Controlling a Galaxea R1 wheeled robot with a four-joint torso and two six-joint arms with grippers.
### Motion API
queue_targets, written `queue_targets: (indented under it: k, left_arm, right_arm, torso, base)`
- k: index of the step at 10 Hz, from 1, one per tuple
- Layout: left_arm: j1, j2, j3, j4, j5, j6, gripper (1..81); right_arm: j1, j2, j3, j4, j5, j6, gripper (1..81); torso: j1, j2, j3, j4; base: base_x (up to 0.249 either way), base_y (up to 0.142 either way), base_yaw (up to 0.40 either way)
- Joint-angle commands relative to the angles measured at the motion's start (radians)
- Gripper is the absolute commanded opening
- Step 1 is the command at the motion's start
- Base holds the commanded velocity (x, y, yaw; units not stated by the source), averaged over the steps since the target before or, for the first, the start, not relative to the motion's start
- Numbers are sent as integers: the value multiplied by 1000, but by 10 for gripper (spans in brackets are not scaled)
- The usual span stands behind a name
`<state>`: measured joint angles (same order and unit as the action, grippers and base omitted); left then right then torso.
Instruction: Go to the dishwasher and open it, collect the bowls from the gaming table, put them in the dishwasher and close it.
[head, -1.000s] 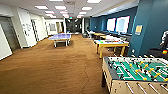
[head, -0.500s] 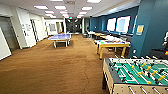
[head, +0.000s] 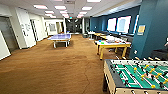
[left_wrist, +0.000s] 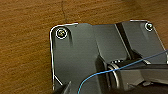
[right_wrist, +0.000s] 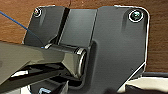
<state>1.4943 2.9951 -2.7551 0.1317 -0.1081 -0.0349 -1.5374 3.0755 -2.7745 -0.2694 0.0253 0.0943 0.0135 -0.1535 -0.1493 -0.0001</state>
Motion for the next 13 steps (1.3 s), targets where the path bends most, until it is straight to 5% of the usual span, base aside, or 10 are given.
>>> queue_targets:
  k: [1,13]
  left_arm:
    - [-51,-5,-3,-1,42,-3,811]
    - [-51,-8,-3,-3,42,-3,811]
  right_arm:
    - [53,2,1,-1,-48,-1,811]
    - [55,2,1,-1,-48,-1,811]
  torso:
    - [0,0,0,0]
    - [-2,-1,0,0]
  base:
    - [123,0,0]
    - [126,0,0]
